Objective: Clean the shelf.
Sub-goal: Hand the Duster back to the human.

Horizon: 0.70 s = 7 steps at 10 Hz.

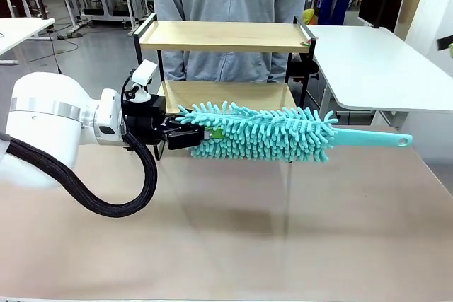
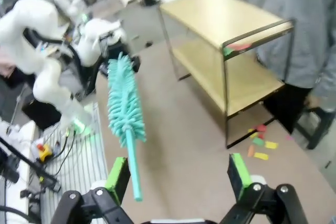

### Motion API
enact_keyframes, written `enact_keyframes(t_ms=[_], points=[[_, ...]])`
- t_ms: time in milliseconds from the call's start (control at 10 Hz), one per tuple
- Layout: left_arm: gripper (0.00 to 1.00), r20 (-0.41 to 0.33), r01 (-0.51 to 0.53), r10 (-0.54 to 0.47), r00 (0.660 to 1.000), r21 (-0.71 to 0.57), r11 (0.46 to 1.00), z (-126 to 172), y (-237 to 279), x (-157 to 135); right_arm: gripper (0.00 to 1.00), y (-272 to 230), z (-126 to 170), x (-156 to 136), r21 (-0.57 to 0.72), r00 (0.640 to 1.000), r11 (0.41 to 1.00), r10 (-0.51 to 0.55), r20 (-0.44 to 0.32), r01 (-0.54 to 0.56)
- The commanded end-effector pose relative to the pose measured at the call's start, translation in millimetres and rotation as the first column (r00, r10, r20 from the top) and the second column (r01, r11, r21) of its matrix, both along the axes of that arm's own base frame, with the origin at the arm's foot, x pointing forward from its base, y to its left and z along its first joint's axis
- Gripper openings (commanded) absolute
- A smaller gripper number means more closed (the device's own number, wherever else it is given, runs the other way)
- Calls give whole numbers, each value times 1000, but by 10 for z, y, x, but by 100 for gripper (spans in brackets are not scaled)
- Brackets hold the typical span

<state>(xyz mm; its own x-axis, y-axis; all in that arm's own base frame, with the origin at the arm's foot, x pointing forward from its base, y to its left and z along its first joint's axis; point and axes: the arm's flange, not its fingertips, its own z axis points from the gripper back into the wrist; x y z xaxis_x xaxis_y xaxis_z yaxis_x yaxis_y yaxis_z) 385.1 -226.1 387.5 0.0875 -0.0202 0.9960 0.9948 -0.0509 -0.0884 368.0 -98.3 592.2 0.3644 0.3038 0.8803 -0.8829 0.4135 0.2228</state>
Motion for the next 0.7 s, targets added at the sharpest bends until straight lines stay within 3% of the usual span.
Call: enact_keyframes(t_ms=[0, 100, 200, 300, 400, 600], points=[[0, 6, -4, 4, 1000, -9, 1000, 15, -13, -5, 100, -78, -102, -66, 60, 994, 994, -100, 54, 96], [0, 6, -4, 4, 1000, -9, 1000, 15, -13, -5, 100, -188, -127, -70, 66, 986, 986, -159, 52, 155], [0, 6, -4, 4, 1000, -9, 1000, 15, -13, -5, 100, -106, -1, -34, 23, 999, 999, -49, 14, 48], [0, 6, -4, 4, 1000, -9, 1000, 15, -13, -5, 100, -106, -1, -34, 23, 999, 999, -49, 14, 48], [18, 0, 0, 0, 1000, 0, 1000, 0, -1, -1, 100, -106, -1, -34, 23, 999, 999, -49, 14, 48], [18, 24, -78, 79, 997, -46, 996, 486, 83, 16, 100, -106, -1, -34, 23, 999, 999, -49, 14, 48]])
